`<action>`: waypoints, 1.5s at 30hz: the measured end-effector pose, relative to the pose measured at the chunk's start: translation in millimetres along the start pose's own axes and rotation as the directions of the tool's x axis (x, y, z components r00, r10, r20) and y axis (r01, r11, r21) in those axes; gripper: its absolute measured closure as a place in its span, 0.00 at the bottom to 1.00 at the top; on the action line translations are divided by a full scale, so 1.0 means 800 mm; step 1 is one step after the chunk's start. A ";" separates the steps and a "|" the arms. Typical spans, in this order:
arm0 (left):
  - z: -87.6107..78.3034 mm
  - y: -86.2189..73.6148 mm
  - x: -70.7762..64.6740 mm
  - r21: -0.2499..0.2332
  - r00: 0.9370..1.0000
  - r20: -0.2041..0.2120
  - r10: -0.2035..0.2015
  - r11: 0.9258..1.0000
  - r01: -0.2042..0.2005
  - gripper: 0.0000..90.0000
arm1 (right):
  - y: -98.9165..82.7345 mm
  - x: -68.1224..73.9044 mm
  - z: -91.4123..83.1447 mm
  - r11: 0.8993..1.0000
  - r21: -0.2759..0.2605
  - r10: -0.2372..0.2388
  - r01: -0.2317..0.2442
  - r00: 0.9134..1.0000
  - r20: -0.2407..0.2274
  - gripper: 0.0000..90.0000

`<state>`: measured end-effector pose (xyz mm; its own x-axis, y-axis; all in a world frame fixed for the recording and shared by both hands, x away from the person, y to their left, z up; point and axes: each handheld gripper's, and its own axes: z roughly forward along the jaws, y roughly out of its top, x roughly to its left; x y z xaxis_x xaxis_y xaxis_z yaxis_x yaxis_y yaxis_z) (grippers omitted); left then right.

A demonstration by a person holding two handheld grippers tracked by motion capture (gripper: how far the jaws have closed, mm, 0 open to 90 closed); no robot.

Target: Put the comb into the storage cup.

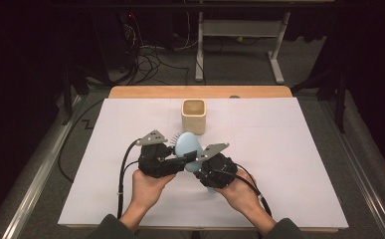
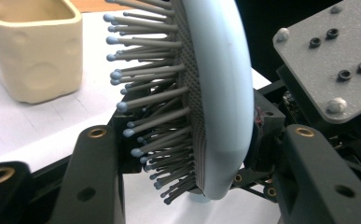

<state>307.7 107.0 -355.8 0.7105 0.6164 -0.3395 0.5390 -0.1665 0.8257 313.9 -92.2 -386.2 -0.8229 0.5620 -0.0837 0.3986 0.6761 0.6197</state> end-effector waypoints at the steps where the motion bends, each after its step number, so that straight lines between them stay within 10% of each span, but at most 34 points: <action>1: -0.001 0.001 -0.001 0.001 1.000 0.000 0.002 1.000 -0.002 0.58 | 0.000 0.000 0.000 1.000 -0.003 -0.004 0.004 1.000 0.000 0.77; 26: -0.018 0.004 0.008 -0.020 1.000 -0.004 -0.005 1.000 0.005 0.59 | -0.009 -0.007 -0.006 0.995 -0.092 0.046 -0.044 0.999 0.015 0.44; 45: -0.033 0.006 0.018 -0.031 1.000 -0.030 -0.006 1.000 0.005 0.59 | -0.042 -0.021 -0.029 0.983 -0.162 0.087 -0.082 0.996 0.029 0.40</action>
<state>308.2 135.6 -344.7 0.6932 0.6405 -0.3305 0.5284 -0.1398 0.8374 305.1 -135.2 -387.4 -0.7730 0.6323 -0.0515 0.3935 0.5415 0.7429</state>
